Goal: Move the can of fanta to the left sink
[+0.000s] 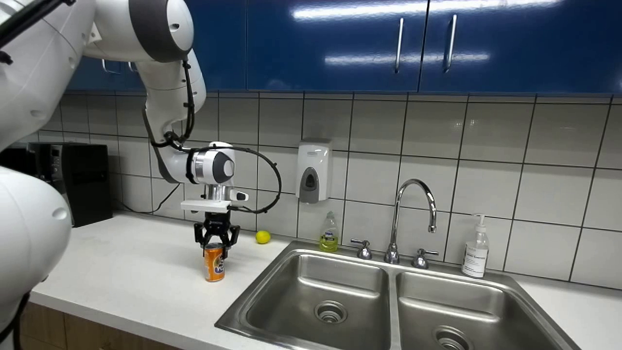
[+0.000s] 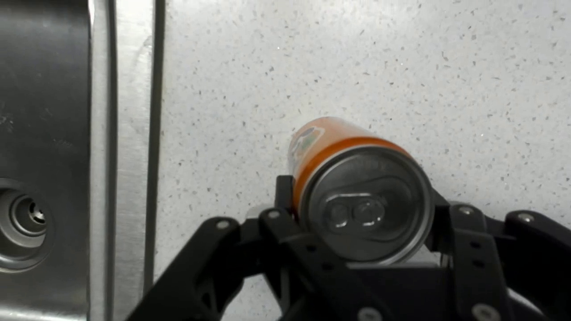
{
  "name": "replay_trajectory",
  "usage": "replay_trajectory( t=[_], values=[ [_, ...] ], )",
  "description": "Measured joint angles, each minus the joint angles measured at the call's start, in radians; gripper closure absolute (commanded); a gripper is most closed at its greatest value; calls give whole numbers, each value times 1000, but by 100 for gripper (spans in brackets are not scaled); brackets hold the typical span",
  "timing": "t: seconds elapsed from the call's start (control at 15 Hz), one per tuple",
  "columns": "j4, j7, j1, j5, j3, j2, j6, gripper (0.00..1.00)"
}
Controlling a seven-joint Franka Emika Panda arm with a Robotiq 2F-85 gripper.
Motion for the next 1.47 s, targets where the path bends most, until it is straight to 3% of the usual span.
replay_trajectory(
  t=[0.93,1.47],
  values=[
    [36,85,-6,2,-21,-77,-70,62],
    [-11,91,-89,30,-83,-98,-68,62]
  ],
)
